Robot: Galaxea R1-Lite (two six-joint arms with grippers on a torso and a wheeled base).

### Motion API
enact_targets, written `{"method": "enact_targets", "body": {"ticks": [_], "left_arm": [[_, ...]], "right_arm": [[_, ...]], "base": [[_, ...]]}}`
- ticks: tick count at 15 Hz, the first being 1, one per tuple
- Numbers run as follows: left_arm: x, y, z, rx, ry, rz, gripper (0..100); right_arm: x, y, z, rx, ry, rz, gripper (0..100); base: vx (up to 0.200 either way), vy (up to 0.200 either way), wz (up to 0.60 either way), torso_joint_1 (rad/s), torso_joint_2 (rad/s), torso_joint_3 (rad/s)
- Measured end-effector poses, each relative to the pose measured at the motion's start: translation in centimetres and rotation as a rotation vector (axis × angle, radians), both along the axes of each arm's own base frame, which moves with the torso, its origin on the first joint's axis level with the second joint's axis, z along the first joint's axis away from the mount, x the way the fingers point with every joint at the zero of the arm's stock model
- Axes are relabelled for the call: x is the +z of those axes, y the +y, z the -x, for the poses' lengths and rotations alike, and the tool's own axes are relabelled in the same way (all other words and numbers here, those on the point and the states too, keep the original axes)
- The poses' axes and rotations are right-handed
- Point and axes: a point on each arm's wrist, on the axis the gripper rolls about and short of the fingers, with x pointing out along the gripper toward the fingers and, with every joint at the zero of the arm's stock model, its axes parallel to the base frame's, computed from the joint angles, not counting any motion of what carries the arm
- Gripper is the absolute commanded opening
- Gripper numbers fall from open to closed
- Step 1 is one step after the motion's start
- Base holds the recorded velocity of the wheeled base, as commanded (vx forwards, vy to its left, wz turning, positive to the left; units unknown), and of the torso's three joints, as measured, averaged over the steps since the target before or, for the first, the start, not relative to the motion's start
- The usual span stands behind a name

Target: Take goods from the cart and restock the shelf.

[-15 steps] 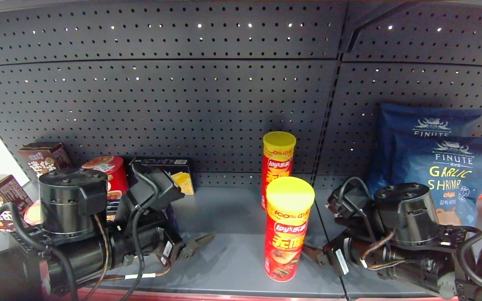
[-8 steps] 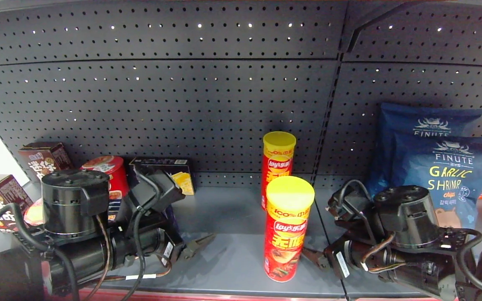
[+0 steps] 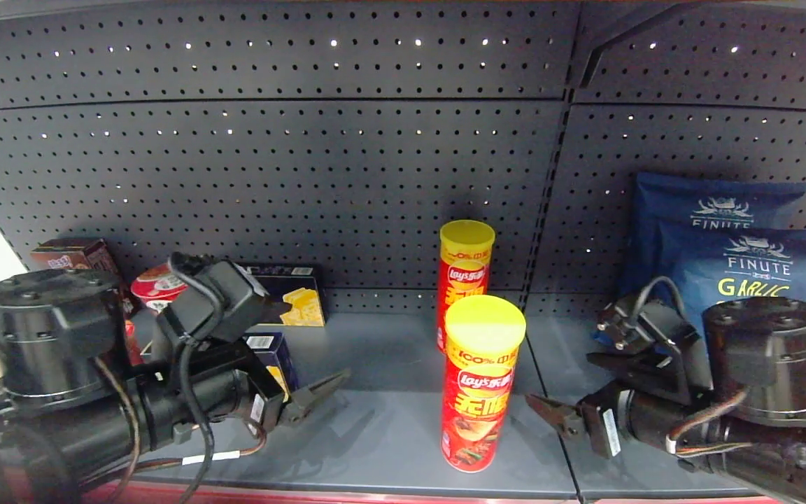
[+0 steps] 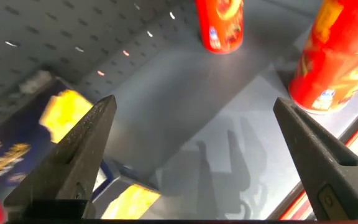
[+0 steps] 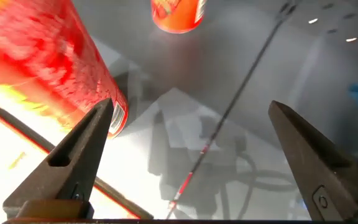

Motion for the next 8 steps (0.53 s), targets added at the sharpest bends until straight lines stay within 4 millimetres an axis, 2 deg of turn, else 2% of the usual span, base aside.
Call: {"method": "enact_targets", "body": {"ticks": [2,4,8], "left_arm": [[0.8,1.3,1.8,0.034,-0.041,0.019,100],[1.1,3.4,4.2,0.09,-0.079,0.036,100],[-0.7,7.8,10.7,0.266,-0.103,0.055,100]], "right_arm": [[0.7,-1.9,1.3,-0.033,-0.03,-0.025,100],[1.1,-4.4,2.7,-0.093,-0.063,-0.048,100],[1.5,-9.9,5.6,-0.312,-0.133,-0.073,100]], "base": [[0.0,0.0,0.0,0.0,0.0,0.0],[0.0,0.0,0.0,0.0,0.0,0.0],[0.0,0.0,0.0,0.0,0.0,0.0]]}}
